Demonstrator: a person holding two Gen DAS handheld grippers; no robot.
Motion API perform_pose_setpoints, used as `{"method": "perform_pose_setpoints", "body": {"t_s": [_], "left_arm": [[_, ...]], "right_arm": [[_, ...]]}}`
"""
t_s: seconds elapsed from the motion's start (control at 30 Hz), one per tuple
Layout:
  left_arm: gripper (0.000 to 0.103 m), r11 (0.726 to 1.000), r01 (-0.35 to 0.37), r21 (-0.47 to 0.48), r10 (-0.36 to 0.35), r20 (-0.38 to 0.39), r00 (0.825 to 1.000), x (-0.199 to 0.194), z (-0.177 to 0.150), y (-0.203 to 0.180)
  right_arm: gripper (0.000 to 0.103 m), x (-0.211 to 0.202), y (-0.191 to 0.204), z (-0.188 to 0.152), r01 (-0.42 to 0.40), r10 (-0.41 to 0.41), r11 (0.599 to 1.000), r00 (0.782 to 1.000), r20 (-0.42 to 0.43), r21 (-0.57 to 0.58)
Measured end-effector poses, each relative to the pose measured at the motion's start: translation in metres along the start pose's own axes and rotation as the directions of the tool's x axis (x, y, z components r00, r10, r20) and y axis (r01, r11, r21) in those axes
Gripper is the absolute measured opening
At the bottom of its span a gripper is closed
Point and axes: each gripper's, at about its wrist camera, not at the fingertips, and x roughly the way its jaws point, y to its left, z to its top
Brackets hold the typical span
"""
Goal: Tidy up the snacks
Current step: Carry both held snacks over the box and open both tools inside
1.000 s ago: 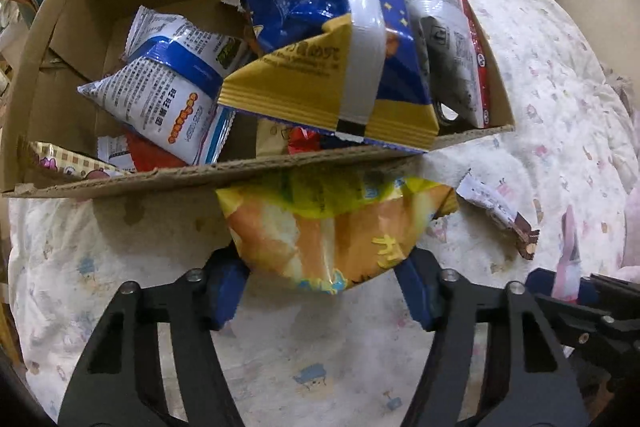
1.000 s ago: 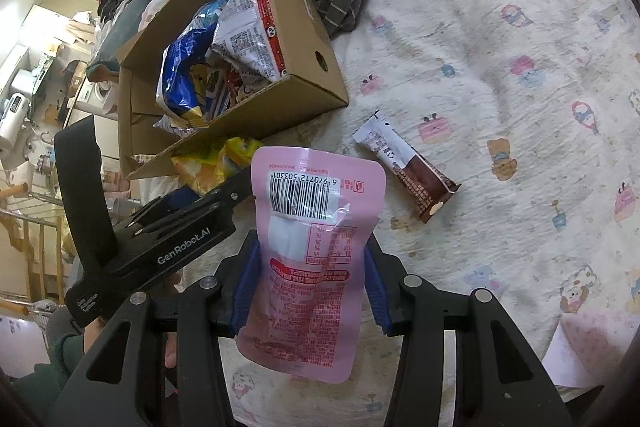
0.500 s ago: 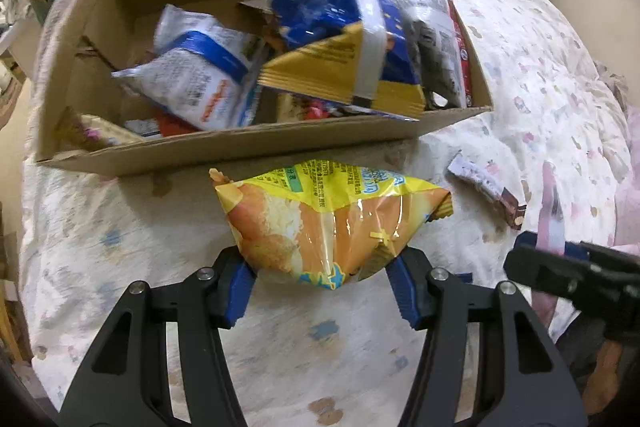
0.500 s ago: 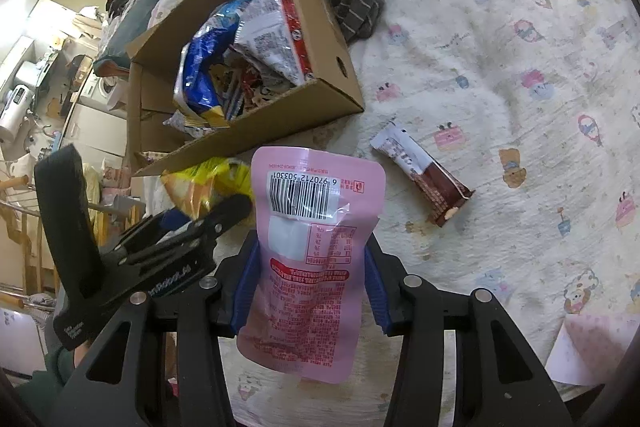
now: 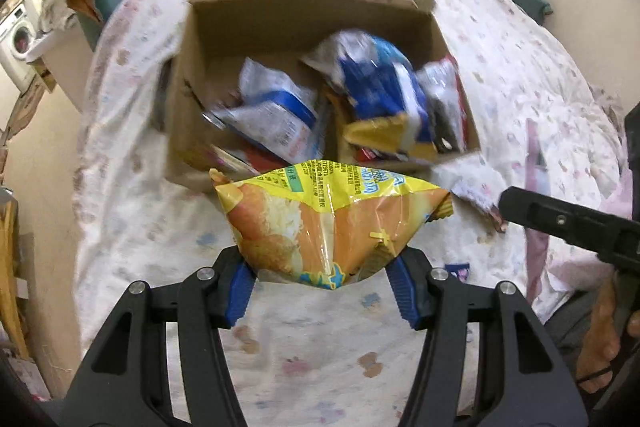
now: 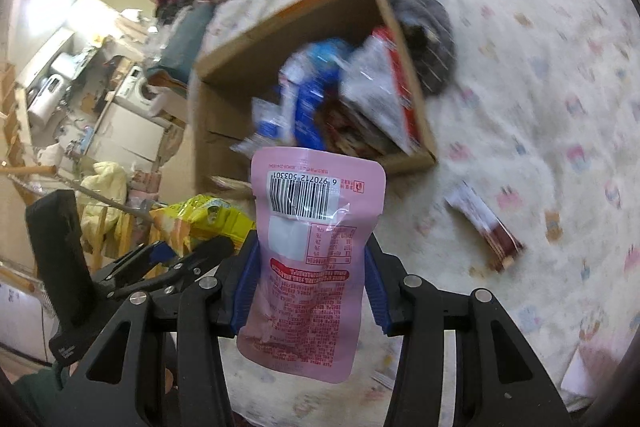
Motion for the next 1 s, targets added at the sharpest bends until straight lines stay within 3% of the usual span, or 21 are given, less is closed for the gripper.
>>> {"method": "perform_pose_setpoints", "body": {"t_s": [0.3,0.4,0.47,0.63,0.83,0.93,1.0], "left_arm": [[0.055,0.997,-0.035,-0.072,0.038,0.038,0.999,-0.009,0.043,0.039],[0.055,0.995,-0.044,-0.084,0.048,0.046,0.998,-0.003,0.056,0.048],[0.055,0.995,-0.043,-0.091,0.047,0.048,0.998,0.002,0.064,0.051],[0.055,0.994,-0.052,-0.095,0.057,0.051,0.997,0.022,0.078,0.058],[0.055,0.995,-0.059,-0.079,0.064,0.067,0.996,0.040,0.091,0.058],[0.055,0.997,-0.035,-0.075,0.040,0.078,0.996,0.038,0.094,0.056],[0.055,0.997,-0.007,-0.080,0.014,0.085,0.996,0.036,0.096,0.055]], "right_arm": [[0.050,0.011,0.048,0.049,-0.062,0.066,0.993,0.997,0.032,-0.103],[0.050,0.031,0.059,0.070,-0.026,0.032,0.985,0.999,0.035,-0.168],[0.050,0.052,0.055,0.084,0.054,-0.051,0.981,0.998,0.021,-0.184],[0.050,0.089,0.029,0.104,0.145,-0.148,0.983,0.989,-0.019,-0.112],[0.050,0.131,0.027,0.102,0.044,-0.056,0.995,0.990,-0.132,-0.090],[0.050,0.137,0.034,0.105,-0.008,-0.006,0.994,0.992,-0.125,-0.112],[0.050,0.136,0.042,0.108,0.006,-0.021,0.988,0.995,-0.096,-0.157]]}}
